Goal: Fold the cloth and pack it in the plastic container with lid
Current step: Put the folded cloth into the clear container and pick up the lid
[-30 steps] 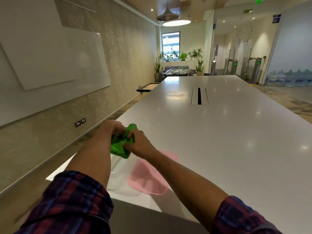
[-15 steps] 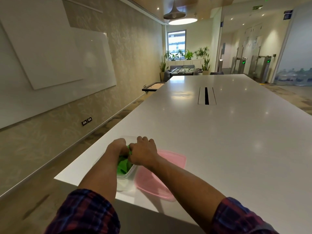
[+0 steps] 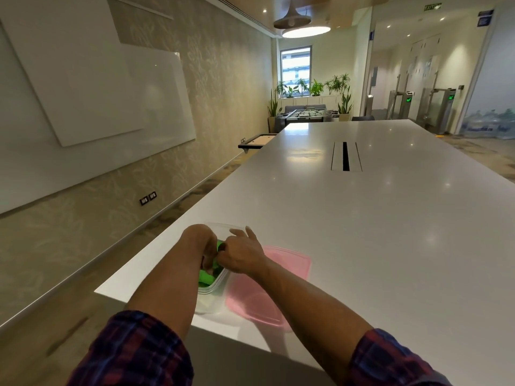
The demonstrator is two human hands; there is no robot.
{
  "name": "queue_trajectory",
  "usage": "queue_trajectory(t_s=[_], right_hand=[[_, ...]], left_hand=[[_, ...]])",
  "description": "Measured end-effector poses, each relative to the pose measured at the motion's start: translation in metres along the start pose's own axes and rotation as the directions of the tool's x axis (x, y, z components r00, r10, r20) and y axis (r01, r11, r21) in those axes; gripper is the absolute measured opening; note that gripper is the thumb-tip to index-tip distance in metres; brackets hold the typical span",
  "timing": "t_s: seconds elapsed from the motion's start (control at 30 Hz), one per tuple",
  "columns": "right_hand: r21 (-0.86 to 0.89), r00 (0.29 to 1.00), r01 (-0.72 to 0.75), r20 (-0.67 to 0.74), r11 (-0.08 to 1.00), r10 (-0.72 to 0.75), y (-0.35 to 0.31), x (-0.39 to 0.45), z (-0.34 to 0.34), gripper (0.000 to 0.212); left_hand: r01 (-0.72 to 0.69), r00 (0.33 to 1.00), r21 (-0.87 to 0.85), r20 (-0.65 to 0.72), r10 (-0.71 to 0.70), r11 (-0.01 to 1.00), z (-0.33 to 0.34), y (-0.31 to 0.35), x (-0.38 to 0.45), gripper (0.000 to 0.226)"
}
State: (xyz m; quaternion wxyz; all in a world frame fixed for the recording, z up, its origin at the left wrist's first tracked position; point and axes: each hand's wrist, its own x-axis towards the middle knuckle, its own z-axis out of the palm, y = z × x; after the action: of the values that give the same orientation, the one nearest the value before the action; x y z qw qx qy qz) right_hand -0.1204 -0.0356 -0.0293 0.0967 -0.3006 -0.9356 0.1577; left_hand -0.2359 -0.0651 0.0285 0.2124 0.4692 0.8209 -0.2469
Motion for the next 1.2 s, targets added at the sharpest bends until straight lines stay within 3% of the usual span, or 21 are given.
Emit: queue_trajectory(t_s=[0.13,0.23,0.3,0.37,0.43,0.5,0.57,0.67,0.8,0.97,1.1,1.2], right_hand=[[0.164,0.956,-0.012,-0.287,0.986,0.060,0.014,-0.005,-0.007,0.040],[0.274,0.927,-0.101,-0.324,0.956,0.190,0.035,-0.009,-0.014,0.037],[0.295,0.910,-0.173,-0.318,0.940,0.267,0.053,-0.014,-0.020,0.036],[0.257,0.893,-0.256,-0.305,0.932,0.330,0.072,-0.021,-0.025,0.038],[0.189,0.875,-0.346,-0.287,0.919,0.389,0.088,-0.028,-0.027,0.040],[0.099,0.852,-0.433,-0.278,0.896,0.443,0.102,-0.035,-0.025,0.039],[0.029,0.824,-0.513,-0.264,0.858,0.502,0.114,-0.043,-0.023,0.029],[0.036,0.769,-0.603,-0.237,0.797,0.593,0.128,-0.054,-0.022,0.009],[0.109,0.730,-0.642,-0.217,0.759,0.648,0.140,-0.063,-0.025,0.008],[0.199,0.735,-0.612,-0.214,0.765,0.643,0.152,-0.066,-0.025,0.018],[0.343,0.691,-0.486,-0.412,0.804,0.594,0.153,-0.069,-0.034,0.013],[0.453,0.614,-0.330,-0.564,0.828,0.553,0.146,-0.070,-0.047,0.010]], left_hand=[[0.055,0.998,0.063,-0.009,-0.055,0.996,0.014,0.007,0.004,0.045],[0.024,0.998,0.124,-0.062,-0.016,0.992,0.001,0.012,-0.004,0.036],[-0.014,0.971,0.108,-0.234,0.039,0.994,-0.013,0.016,-0.010,0.028],[-0.056,0.861,0.127,-0.495,0.112,0.990,-0.024,0.024,-0.016,0.030],[-0.146,0.733,0.140,-0.649,0.202,0.979,-0.030,0.038,-0.016,0.027],[-0.282,0.658,0.101,-0.704,0.269,0.954,-0.030,0.056,-0.016,0.017],[-0.406,0.632,0.029,-0.714,0.303,0.913,-0.025,0.075,-0.012,0.018],[-0.499,0.682,-0.117,-0.664,0.306,0.858,-0.012,0.098,-0.004,0.024],[-0.474,0.838,-0.349,-0.459,0.294,0.808,0.005,0.114,0.008,0.023],[-0.395,0.917,-0.525,-0.280,0.285,0.754,0.017,0.120,0.015,0.048],[-0.433,0.896,-0.567,-0.356,0.265,0.701,0.018,0.119,0.013,0.076],[-0.540,0.828,-0.616,-0.509,0.233,0.574,0.006,0.121,0.005,0.078]])
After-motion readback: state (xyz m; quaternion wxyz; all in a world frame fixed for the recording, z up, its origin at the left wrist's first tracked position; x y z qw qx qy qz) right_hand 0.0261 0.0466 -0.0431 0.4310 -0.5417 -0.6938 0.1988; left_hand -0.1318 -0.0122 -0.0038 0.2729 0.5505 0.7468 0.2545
